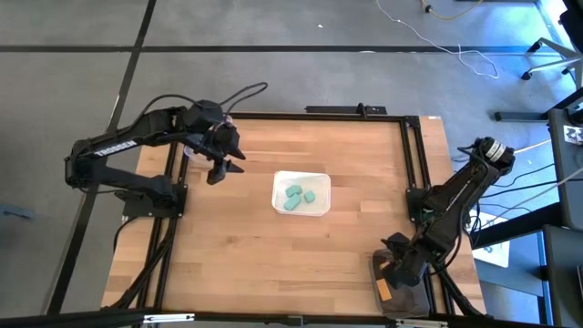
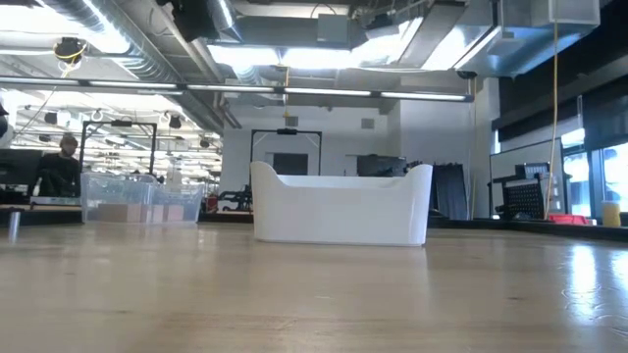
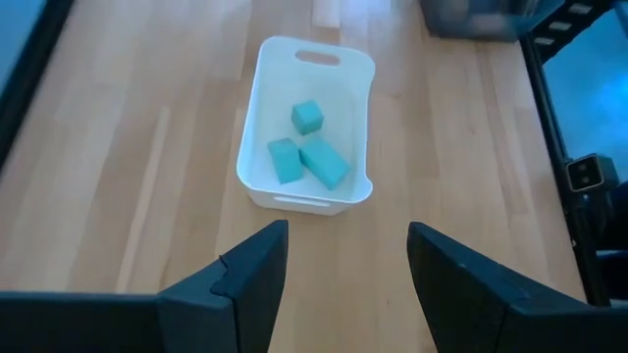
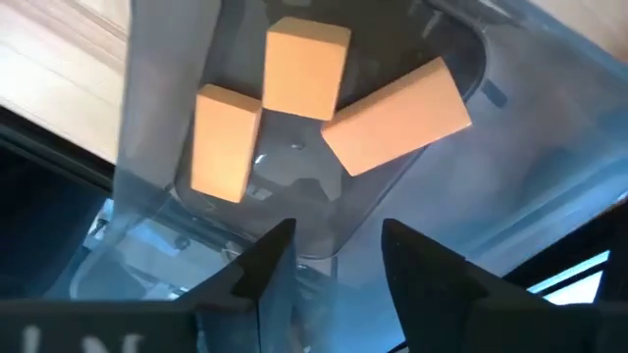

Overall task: Sort & place blocks by color
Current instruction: Return to Home Position

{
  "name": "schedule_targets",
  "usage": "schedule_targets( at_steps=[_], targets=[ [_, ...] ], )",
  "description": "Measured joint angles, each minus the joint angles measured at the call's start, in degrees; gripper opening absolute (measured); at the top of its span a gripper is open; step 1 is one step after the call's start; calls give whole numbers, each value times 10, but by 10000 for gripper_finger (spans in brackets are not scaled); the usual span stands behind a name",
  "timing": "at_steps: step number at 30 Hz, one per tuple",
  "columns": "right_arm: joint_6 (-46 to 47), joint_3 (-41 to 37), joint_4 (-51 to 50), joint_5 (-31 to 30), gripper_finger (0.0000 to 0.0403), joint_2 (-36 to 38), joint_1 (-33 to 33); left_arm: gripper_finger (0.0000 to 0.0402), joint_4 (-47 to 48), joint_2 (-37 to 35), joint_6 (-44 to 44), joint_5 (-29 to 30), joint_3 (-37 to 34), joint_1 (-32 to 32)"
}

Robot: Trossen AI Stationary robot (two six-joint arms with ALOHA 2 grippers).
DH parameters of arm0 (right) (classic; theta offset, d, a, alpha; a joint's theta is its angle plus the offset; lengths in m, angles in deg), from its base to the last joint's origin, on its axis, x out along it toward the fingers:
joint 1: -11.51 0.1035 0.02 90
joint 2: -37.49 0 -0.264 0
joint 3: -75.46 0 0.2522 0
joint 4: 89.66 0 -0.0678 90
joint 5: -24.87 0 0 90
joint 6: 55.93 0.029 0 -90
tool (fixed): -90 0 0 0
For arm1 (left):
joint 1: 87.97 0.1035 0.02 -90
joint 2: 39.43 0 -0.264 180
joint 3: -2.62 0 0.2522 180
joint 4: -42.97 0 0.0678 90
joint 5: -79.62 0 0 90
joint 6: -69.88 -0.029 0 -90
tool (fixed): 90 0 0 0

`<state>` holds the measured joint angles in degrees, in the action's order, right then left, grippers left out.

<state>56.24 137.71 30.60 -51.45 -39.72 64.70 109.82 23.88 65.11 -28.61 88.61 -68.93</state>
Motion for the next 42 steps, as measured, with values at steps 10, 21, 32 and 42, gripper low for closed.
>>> schedule_targets(
  at_steps=[10,21,32,42],
  targets=[
    [-90,4,51,-70,123,35,-57,202,14,-109,32,32,0,0],
    [-377,112,43,-246,10,81,-144,202,59,-183,47,40,1,0],
    [-890,284,-15,-545,22,120,-161,202,82,-276,52,79,0,0],
    [-859,288,-207,-618,13,262,-162,202,80,-412,61,209,-23,0]
  ],
)
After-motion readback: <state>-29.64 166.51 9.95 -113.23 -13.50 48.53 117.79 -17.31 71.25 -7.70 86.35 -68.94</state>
